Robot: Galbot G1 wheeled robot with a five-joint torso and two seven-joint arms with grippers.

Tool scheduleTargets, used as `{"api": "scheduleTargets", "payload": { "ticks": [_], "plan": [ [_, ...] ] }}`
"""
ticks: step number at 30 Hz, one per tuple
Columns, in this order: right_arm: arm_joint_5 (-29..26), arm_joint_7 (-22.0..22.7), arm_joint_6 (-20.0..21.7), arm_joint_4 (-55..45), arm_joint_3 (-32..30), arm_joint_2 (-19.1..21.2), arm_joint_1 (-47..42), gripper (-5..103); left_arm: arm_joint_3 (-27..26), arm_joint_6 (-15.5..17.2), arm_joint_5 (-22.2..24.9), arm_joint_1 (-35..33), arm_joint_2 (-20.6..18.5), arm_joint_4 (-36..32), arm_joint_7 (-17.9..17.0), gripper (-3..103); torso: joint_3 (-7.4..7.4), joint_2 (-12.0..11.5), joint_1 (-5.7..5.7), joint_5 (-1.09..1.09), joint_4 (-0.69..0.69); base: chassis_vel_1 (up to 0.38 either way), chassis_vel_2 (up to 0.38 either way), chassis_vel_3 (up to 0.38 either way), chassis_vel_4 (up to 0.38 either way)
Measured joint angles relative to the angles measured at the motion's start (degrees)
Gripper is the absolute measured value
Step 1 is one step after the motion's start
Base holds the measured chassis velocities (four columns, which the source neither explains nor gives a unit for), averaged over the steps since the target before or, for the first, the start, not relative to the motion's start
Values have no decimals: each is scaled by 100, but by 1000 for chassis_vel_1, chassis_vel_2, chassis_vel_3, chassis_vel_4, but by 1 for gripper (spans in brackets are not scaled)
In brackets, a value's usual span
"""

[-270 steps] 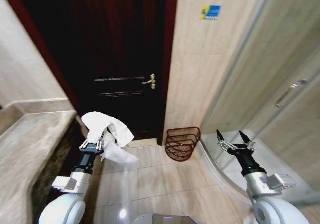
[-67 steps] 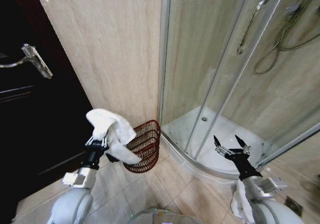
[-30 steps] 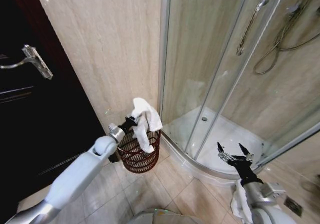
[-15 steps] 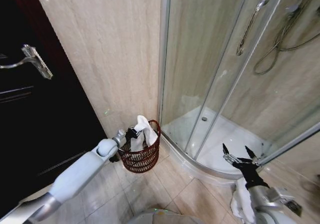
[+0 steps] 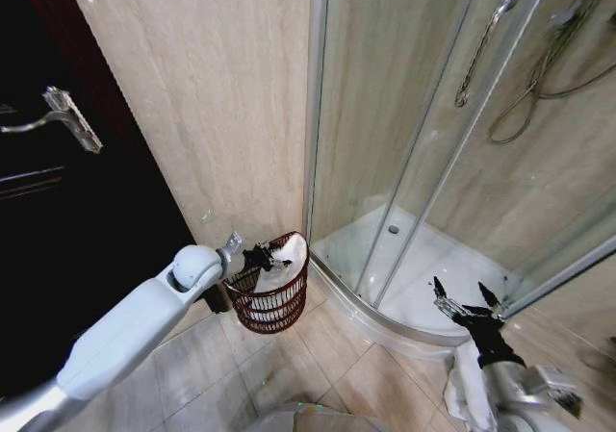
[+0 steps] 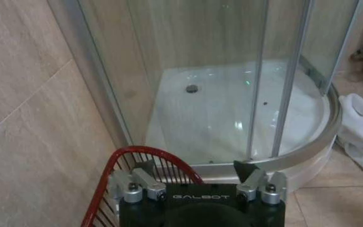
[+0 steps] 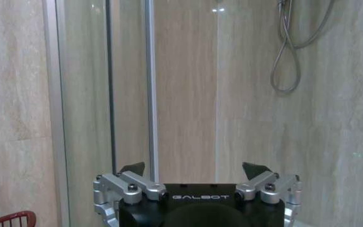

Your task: Discard the used towel into the hamper.

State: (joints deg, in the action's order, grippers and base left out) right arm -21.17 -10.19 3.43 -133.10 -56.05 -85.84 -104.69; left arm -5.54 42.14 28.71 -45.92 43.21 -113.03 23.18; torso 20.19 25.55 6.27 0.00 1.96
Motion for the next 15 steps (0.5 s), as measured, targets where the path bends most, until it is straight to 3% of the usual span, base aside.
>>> {"api": "scheduleTargets", "payload": {
  "ticks": [3, 10, 11, 13, 14, 15],
  "plan": [
    [-32, 0, 0, -7, -34, 20, -2, 100, -6, 38, -3, -29, 26, -9, -88, 97, 0, 0, 0, 1, 0, 0, 0, 0, 0],
    [-32, 1, 23, -66, -11, 24, -24, 100, -121, -134, -9, -232, 34, -54, -367, 100, 1, 1, 0, 0, 0, 0, 0, 0, 0],
    [-24, 8, 35, -101, 6, 21, -24, 100, -153, -355, -14, -335, 22, -72, -662, 100, 0, 1, 0, 1, 0, 0, 0, 0, 0],
    [-6, 67, 48, -161, 38, 9, -24, 100, -188, -1110, -7, -580, 67, -72, -1468, 100, 1, 1, 0, 2, 1, 0, 0, 0, 0],
    [-6, 67, 48, -161, 38, 9, -24, 100, -188, -1110, -7, -580, 67, -72, -1468, 100, 1, 1, 0, 2, 1, 0, 0, 0, 0],
    [-1, 136, 62, -214, 59, 5, -29, 100, -246, -1689, -30, -771, 157, -50, -1936, 100, 1, 2, 0, 0, 0, 0, 0, 0, 0]
  ]
}}
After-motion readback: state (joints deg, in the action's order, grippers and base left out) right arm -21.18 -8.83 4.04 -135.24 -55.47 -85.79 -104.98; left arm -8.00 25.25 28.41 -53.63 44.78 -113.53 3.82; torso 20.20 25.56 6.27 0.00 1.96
